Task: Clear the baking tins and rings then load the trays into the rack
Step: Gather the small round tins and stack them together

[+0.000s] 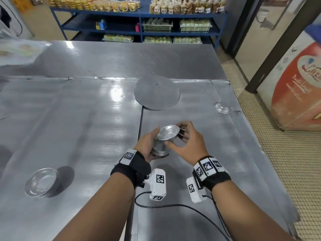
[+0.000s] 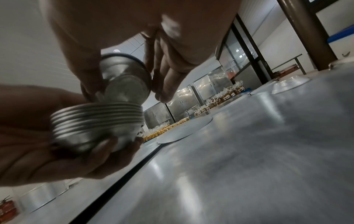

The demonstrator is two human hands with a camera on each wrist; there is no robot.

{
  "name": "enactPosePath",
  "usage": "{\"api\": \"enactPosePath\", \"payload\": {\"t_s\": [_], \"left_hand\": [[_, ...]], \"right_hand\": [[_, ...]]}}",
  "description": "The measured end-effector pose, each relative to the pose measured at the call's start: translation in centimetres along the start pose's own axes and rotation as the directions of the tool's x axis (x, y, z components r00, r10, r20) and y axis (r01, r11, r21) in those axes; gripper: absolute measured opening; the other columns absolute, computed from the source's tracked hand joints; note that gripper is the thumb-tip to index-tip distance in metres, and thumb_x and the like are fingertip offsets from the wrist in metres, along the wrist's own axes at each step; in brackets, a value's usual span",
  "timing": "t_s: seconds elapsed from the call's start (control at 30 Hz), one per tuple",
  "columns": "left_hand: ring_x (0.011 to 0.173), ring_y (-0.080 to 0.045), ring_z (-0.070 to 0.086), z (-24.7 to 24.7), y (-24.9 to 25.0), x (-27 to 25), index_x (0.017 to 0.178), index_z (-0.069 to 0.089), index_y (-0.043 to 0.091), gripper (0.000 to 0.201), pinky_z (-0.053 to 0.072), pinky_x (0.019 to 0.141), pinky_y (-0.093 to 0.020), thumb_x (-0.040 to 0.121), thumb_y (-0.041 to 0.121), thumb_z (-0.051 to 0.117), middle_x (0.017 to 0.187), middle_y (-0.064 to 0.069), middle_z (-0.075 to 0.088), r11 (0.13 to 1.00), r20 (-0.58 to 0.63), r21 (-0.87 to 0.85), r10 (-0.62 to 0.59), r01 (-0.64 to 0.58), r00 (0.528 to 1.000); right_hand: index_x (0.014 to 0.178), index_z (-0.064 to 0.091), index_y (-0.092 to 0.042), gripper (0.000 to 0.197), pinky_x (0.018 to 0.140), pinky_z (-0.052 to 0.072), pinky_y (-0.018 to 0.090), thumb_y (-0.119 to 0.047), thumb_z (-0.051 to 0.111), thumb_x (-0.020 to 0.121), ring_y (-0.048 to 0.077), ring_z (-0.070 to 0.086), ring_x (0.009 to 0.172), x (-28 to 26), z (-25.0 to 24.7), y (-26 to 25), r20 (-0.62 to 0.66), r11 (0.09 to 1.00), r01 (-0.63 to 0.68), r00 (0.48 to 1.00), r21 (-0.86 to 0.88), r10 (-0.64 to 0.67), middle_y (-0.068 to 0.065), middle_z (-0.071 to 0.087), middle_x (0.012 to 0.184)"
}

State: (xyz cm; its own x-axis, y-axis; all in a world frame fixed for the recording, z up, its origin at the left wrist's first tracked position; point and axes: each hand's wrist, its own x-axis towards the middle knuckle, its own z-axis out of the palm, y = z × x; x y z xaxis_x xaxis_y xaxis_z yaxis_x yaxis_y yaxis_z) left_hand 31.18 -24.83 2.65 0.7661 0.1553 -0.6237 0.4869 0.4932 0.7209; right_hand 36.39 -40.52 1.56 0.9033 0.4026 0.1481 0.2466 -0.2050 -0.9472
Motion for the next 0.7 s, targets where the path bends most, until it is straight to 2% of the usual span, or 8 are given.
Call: {"api": "enactPosePath", "payload": {"t_s": [0.13,0.2,0.27,0.37,0.47,0.53,0.63,0.7], "left_hand": [[0.079,-0.033,0.069,-0.1,-0.1,-0.5,0.12,0.065,-0.001,0.036,0.059,0.079,-0.051,0.092,0.023,0.065,0.096,-0.022,0.071,0.999,-0.024,0.031,0.017,-0.016,1.0],[0.081,-0.037,0.069,-0.3,-0.4,-0.6,0.124,0.061,-0.005,0.037,0.059,0.076,-0.052,0.089,0.009,0.065,0.103,-0.029,0.069,0.998,-0.032,0.06,0.034,-0.032,0.999],[0.087,-0.04,0.068,-0.4,-0.6,-0.7,0.124,0.059,-0.006,0.034,0.059,0.077,-0.054,0.09,-0.001,0.06,0.11,-0.034,0.066,0.996,-0.029,0.078,0.046,-0.043,0.999],[0.086,-0.04,0.067,-0.5,-0.9,-0.6,0.124,0.058,-0.007,0.032,0.061,0.067,-0.048,0.093,-0.006,0.053,0.104,-0.03,0.065,0.996,-0.011,0.071,0.052,-0.051,0.999],[0.085,-0.039,0.067,-0.3,-1.0,-0.1,0.128,0.055,-0.005,0.034,0.061,0.059,-0.044,0.094,-0.008,0.052,0.106,-0.029,0.064,0.996,-0.02,0.073,0.053,-0.051,0.998],[0.087,-0.04,0.065,0.0,-1.0,0.3,0.129,0.054,-0.005,0.036,0.061,0.06,-0.047,0.093,-0.009,0.05,0.108,-0.029,0.062,0.996,-0.037,0.075,0.052,-0.049,0.998],[0.092,-0.045,0.063,0.9,-1.0,1.1,0.127,0.054,-0.004,0.038,0.059,0.072,-0.058,0.09,-0.011,0.049,0.112,-0.03,0.06,0.997,-0.056,0.072,0.04,-0.036,0.998],[0.092,-0.046,0.062,1.5,-1.2,1.8,0.125,0.055,-0.004,0.038,0.058,0.073,-0.061,0.088,-0.011,0.048,0.11,-0.029,0.059,0.998,-0.076,0.062,0.031,-0.026,0.997]], "right_hand": [[0.114,0.055,-0.016,0.06,0.091,0.052,0.017,-0.013,0.091,0.066,0.002,0.066,0.104,-1.5,0.7,-0.1,0.048,1.0,-0.016,0.999,0.015,0.016,-0.008,0.069,0.113],[0.114,0.055,-0.016,0.059,0.091,0.05,0.014,-0.009,0.089,0.067,0.0,0.065,0.106,-2.0,0.9,0.0,0.084,1.0,-0.015,0.996,0.019,0.013,-0.01,0.069,0.117],[0.118,0.053,-0.015,0.06,0.095,0.049,0.016,-0.007,0.087,0.069,-0.001,0.063,0.111,-2.2,0.9,0.2,0.13,0.999,-0.029,0.991,0.026,0.025,-0.012,0.066,0.125],[0.127,0.05,-0.016,0.062,0.101,0.048,0.022,-0.008,0.082,0.074,-0.001,0.06,0.117,-2.2,0.6,0.6,0.206,0.998,-0.055,0.977,-0.001,0.054,-0.014,0.061,0.134],[0.131,0.051,-0.018,0.062,0.105,0.046,0.025,-0.006,0.079,0.076,0.001,0.06,0.119,-1.9,-0.1,1.2,0.255,0.997,-0.083,0.964,-0.001,0.081,-0.01,0.063,0.131],[0.129,0.054,-0.017,0.059,0.107,0.045,0.025,-0.003,0.077,0.077,0.001,0.059,0.12,-1.5,-0.7,1.6,0.273,0.995,-0.099,0.957,0.0,0.095,-0.007,0.065,0.128],[0.123,0.058,-0.017,0.053,0.107,0.045,0.024,-0.001,0.074,0.075,0.002,0.059,0.12,-0.6,-1.7,2.7,0.287,0.993,-0.11,0.951,-0.03,0.114,-0.004,0.068,0.122],[0.118,0.059,-0.017,0.049,0.108,0.044,0.026,0.003,0.067,0.074,0.003,0.059,0.122,0.3,-2.6,3.8,0.271,0.989,-0.129,0.952,-0.069,0.143,-0.001,0.068,0.122]]}}
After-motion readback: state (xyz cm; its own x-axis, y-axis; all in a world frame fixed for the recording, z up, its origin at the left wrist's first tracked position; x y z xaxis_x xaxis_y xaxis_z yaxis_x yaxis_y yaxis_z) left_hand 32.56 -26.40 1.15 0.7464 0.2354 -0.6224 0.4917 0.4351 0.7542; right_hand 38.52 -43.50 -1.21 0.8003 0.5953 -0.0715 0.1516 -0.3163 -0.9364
